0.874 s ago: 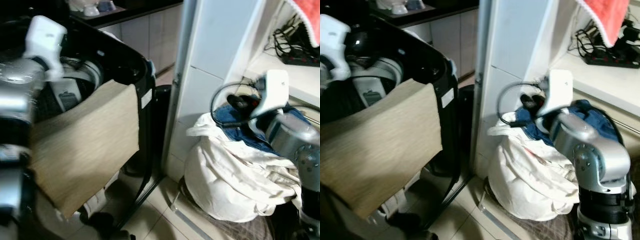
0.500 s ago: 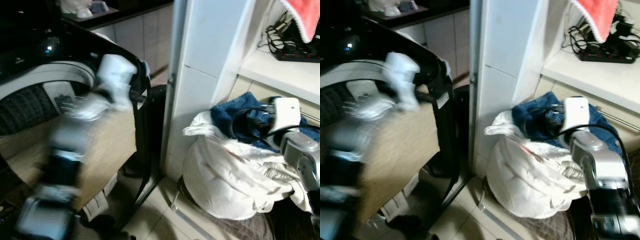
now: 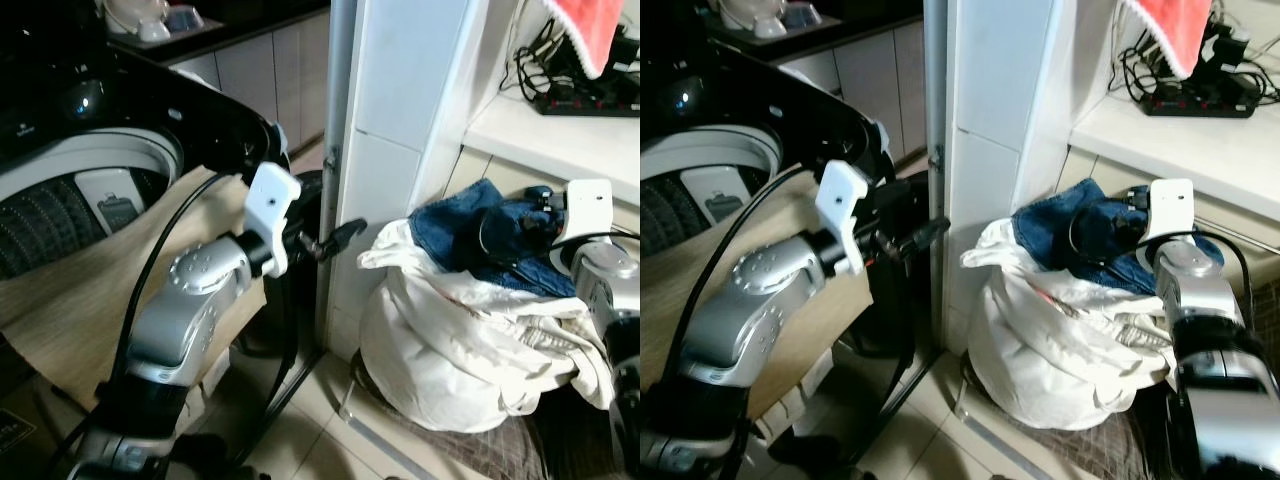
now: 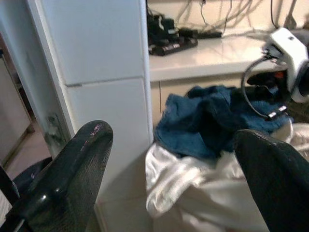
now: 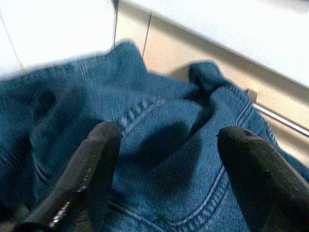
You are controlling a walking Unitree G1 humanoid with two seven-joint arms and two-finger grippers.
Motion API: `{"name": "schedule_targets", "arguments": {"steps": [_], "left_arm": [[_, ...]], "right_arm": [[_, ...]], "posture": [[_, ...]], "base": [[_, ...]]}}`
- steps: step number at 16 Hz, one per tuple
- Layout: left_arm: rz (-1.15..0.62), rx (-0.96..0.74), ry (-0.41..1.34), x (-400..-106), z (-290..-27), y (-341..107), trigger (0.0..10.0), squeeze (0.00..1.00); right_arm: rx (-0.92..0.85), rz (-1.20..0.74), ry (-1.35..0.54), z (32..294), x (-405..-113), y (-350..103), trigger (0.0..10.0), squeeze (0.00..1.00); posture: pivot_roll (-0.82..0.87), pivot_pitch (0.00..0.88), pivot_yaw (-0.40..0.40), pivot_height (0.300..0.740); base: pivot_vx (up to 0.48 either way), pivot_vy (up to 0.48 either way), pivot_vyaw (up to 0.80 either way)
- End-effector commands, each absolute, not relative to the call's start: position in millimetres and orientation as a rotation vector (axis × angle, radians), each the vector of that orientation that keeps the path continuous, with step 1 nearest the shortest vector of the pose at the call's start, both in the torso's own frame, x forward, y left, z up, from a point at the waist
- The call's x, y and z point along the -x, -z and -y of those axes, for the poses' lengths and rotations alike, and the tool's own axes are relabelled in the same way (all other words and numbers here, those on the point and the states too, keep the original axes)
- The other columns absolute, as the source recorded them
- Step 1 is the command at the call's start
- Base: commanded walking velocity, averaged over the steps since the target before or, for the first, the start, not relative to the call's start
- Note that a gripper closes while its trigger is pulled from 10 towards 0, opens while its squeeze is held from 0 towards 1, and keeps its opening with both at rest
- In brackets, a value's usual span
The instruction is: Clothes washing
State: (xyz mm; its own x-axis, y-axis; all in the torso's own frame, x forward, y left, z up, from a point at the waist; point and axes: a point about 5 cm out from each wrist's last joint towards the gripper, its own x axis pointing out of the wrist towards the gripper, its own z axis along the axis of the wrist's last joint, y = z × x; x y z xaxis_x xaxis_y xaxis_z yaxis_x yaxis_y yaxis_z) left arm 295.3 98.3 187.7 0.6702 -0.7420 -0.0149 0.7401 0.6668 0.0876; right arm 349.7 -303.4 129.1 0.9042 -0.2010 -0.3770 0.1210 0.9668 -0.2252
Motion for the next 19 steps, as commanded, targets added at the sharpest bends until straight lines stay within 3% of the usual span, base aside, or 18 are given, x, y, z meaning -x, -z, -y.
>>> {"name": "schedule_targets", "arguments": {"steps": [1, 2, 3, 5, 6, 7, 8, 19], "left_arm": [[0.023, -0.106, 0.852, -291.5, -96.4, -190.1, 10.0, 0.0], [0.027, -0.118, 0.856, -288.8, -96.7, -189.7, 10.0, 0.0], [0.024, -0.125, 0.858, -286.0, -97.3, -189.5, 10.0, 0.0], [0.005, -0.14, 0.888, -281.4, -96.2, -188.1, 10.0, 0.0], [-0.006, -0.13, 0.932, -276.7, -94.0, -188.3, 10.0, 0.0], [-0.01, -0.122, 0.966, -273.4, -92.3, -188.6, 10.0, 0.0], [-0.016, -0.111, 1.007, -268.7, -90.8, -188.7, 10.0, 0.0], [-0.047, -0.12, 1.026, -265.5, -88.9, -186.6, 10.0, 0.0]], "right_arm": [[0.235, -0.435, 0.16, 307.2, -348.4, -126.7, 10.0, 1.0], [0.248, -0.471, 0.145, 307.3, -347.4, -121.8, 10.0, 0.28], [0.257, -0.512, 0.133, 307.2, -345.5, -114.9, 10.0, 0.0], [0.281, -0.577, 0.149, 308.7, -340.8, -105.2, 10.0, 0.0], [0.252, -0.588, 0.16, 308.6, -339.7, -102.4, 9.1, 0.0], [0.247, -0.589, 0.163, 308.5, -339.5, -101.6, 2.9, 0.0], [0.249, -0.589, 0.163, 308.3, -339.3, -100.7, 0.0, 0.0], [0.253, -0.583, 0.195, 314.2, -335.8, -98.6, 0.0, 0.0]], "posture": [[-0.04, 0.006, 0.02, 0.74], [-0.04, 0.006, 0.02, 0.74], [-0.02, 0.014, 0.019, 0.74], [-0.01, 0.015, 0.016, 0.74], [-0.01, 0.015, 0.016, 0.74], [-0.01, 0.015, 0.016, 0.74], [-0.01, 0.016, 0.016, 0.74], [-0.01, 0.001, 0.02, 0.74]], "base": [[0.0, 0.0, 0.0], [0.0, 0.0, 0.0], [0.0, 0.0, 0.0], [0.0, 0.0, 0.0], [0.0, 0.0, 0.0], [0.0, 0.0, 0.0], [0.0, 0.0, 0.0], [0.0, 0.0, 0.0]]}}
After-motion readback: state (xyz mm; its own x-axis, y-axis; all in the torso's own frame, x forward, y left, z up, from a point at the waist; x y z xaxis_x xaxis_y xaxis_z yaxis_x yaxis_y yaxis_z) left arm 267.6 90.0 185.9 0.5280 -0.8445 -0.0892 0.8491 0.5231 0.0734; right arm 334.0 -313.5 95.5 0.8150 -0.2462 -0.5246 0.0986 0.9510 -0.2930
